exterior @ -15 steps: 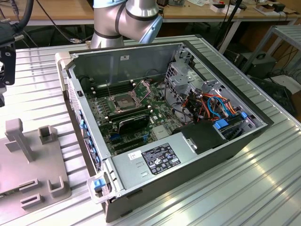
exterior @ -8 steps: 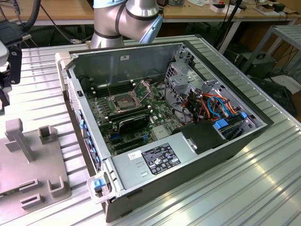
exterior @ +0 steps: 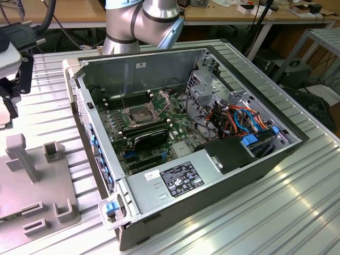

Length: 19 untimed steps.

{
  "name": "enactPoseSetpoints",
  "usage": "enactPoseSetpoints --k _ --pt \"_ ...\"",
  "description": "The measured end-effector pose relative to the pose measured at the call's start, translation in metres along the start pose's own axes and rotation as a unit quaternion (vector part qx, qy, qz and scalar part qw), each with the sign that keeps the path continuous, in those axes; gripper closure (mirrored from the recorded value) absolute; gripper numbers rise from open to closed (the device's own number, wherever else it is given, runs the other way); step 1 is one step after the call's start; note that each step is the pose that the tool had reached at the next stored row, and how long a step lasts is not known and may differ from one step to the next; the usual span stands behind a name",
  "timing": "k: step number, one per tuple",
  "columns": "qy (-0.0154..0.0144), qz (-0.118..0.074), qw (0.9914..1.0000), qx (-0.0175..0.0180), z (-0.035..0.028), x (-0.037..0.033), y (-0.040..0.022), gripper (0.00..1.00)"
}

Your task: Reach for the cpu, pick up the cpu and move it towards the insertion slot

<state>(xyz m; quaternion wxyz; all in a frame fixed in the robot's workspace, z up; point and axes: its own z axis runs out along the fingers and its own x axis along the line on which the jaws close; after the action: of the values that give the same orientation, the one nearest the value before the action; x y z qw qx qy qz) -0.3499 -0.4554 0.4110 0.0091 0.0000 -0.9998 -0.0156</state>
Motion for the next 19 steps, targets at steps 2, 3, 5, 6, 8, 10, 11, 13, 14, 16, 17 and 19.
enactPoseSetpoints --k 2,3,5,6,8,10,11,13,14,16,17,19 --pt "0.0000 0.000 1.00000 0.0000 -0.0001 -0.0038 0.0002 0.45" --pt "0.0000 0.000 1.00000 0.0000 -0.0001 -0.0058 0.0005 0.45" --pt "0.0000 0.000 1.00000 0.0000 -0.0001 -0.0096 0.0008 0.45" --pt "-0.0001 0.000 1.00000 -0.0001 -0.0001 -0.0109 0.0009 0.45" --pt "0.0000 0.000 1.00000 0.0000 -0.0001 -0.0128 0.0009 0.45" --pt "0.0000 0.000 1.00000 0.0000 -0.0002 -0.0134 0.0009 0.45" --pt "0.0000 0.000 1.00000 0.0000 -0.0002 -0.0137 0.0009 0.45" --pt "0.0000 0.000 1.00000 0.0000 -0.0002 -0.0142 0.0009 0.45" --pt "0.0000 0.000 1.00000 0.0000 -0.0002 -0.0143 0.0009 0.45" --pt "0.0000 0.000 1.00000 0.0000 -0.0002 -0.0146 0.0009 0.45" --pt "0.0000 0.000 1.00000 0.0000 -0.0002 -0.0148 0.0009 0.45" --pt "0.0000 0.000 1.00000 0.0000 -0.0002 -0.0158 0.0009 0.45"
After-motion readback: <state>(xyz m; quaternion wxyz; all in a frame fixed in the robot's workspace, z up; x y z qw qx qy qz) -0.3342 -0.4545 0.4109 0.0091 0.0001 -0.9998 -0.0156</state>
